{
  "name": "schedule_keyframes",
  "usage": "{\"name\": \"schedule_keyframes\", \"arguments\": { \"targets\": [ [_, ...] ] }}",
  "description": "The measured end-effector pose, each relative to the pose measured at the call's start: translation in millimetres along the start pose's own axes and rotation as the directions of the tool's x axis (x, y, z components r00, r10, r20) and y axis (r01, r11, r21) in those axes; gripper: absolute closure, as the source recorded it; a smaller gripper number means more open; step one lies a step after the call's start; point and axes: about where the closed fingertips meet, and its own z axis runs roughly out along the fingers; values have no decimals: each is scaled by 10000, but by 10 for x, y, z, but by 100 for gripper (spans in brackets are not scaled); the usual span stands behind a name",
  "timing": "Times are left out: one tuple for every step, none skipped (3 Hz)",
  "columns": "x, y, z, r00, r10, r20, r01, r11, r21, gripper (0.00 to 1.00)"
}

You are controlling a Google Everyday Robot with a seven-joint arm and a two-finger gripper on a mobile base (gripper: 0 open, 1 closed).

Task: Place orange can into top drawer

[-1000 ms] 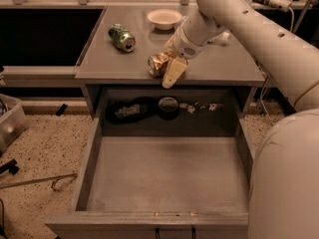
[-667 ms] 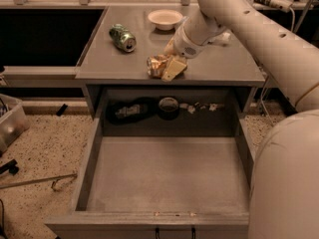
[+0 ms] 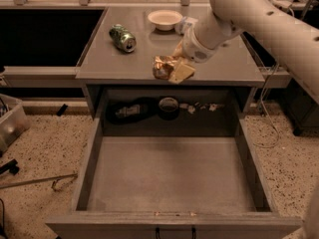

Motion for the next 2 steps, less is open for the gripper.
{"name": "schedule_keyframes", "arguments": {
  "targets": [
    [-12, 449, -545, 9991, 126, 394, -152, 9976, 680, 100],
    [57, 1100, -868, 9976, 144, 672, -201, 9962, 846, 100]
  ]
}}
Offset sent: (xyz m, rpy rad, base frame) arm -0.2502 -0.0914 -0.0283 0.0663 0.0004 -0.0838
